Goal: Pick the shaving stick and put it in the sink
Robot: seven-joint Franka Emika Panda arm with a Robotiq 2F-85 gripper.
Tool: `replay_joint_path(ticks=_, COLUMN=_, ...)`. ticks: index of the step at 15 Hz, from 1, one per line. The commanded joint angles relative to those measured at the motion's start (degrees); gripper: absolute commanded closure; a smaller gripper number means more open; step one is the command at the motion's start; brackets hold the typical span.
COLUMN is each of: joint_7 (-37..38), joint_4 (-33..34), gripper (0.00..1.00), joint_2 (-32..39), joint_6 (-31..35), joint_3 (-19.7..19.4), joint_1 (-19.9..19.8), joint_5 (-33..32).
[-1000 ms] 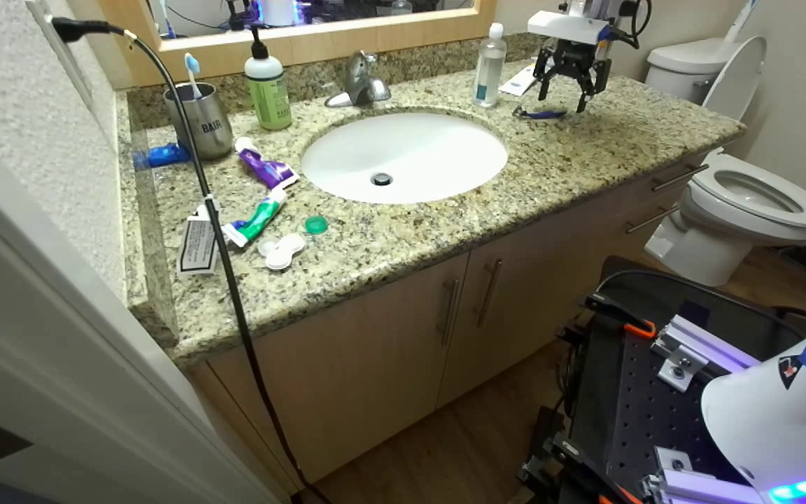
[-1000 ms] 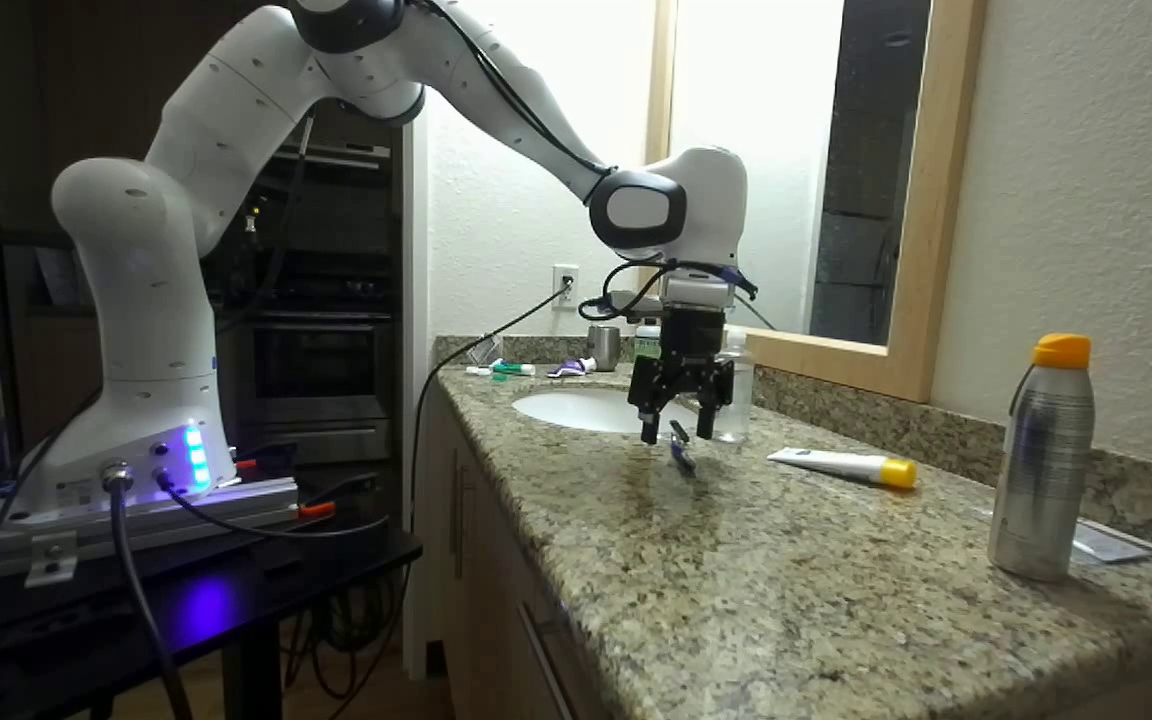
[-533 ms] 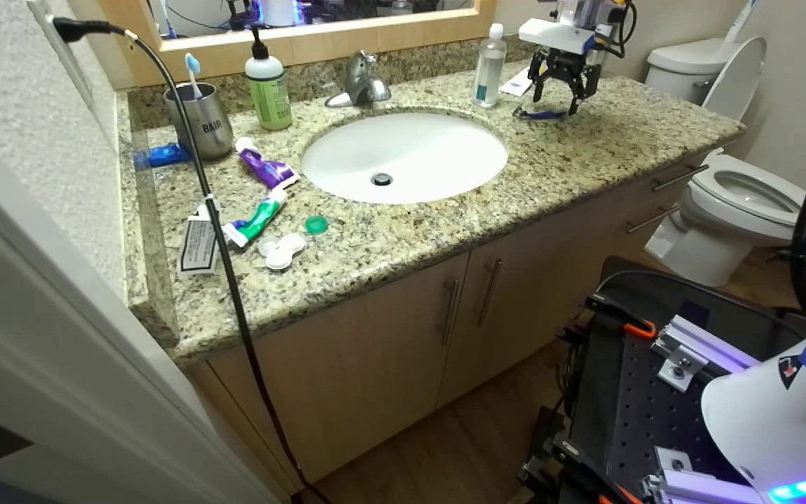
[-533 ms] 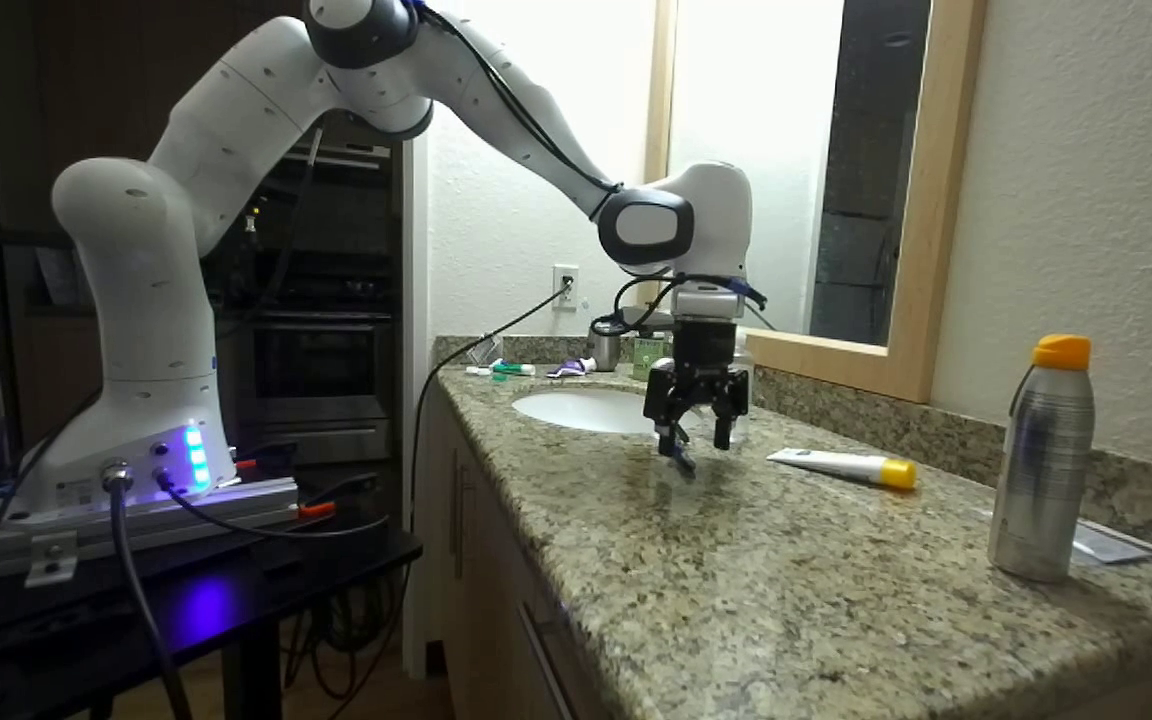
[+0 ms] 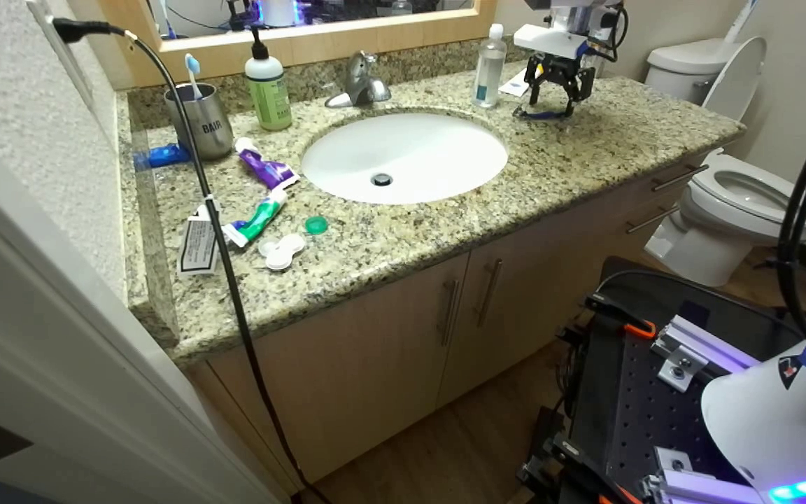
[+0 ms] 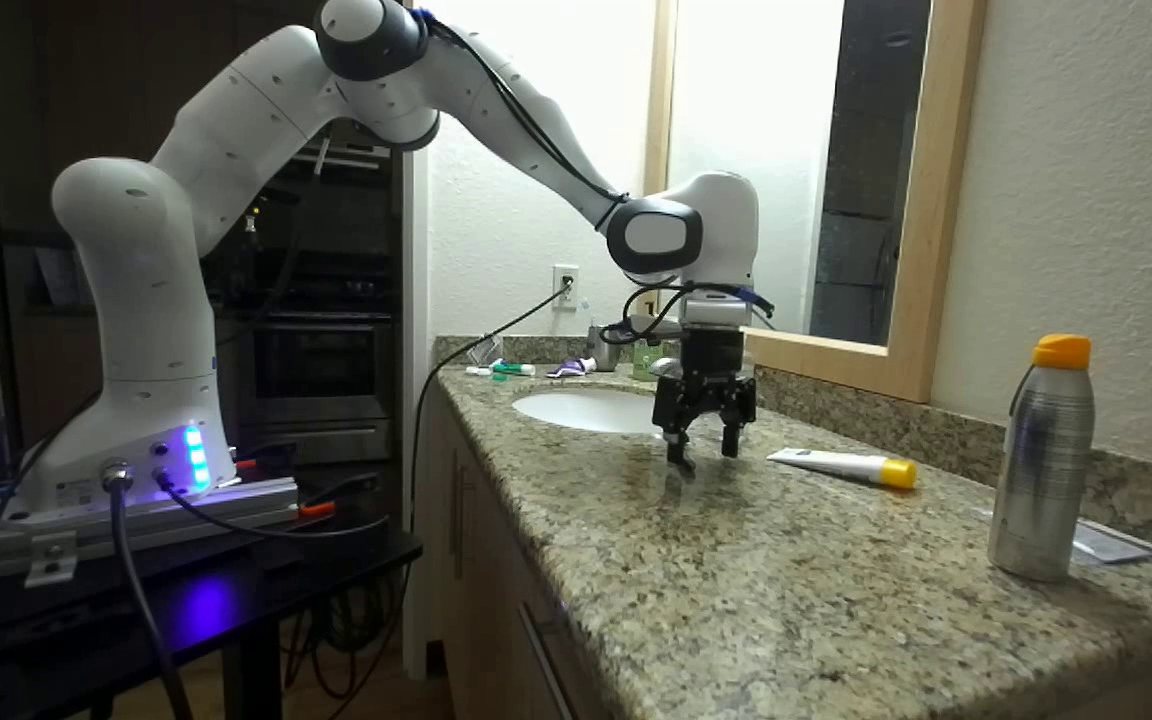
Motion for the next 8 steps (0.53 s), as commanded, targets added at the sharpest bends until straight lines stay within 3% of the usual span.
replay_joint_path(ticks=1, joint_7=0.2, joint_4=1.5, gripper=0.0, joint_2=1.1, joint_6=-1.1, joint_3=0.6, joint_1=-1.2, joint_5=0.3)
replay_joint_path(ticks=3, joint_7=0.1, joint_4=2.5, gripper=0.0, joint_2=1.7, joint_6=-1.8, joint_3=0.8, joint_1=-1.9, joint_5=0.7)
replay_joint_path(ticks=4, joint_7=-0.1, joint_4=2.7, gripper=0.25, joint_2=1.7, joint_6=-1.9, joint_3=1.0, joint_1=-2.2, joint_5=1.0)
replay_joint_path(ticks=5, joint_7=-0.1, joint_4=2.8, gripper=0.26, joint_2=1.8, joint_6=-1.8, joint_3=1.1, joint_1=-2.4, joint_5=1.1)
replay_joint_path(ticks=8, joint_7=0.0, joint_4=3.2, gripper=0.47, joint_2=1.8, joint_6=-1.6, joint_3=1.4, joint_1=-2.9, joint_5=1.6)
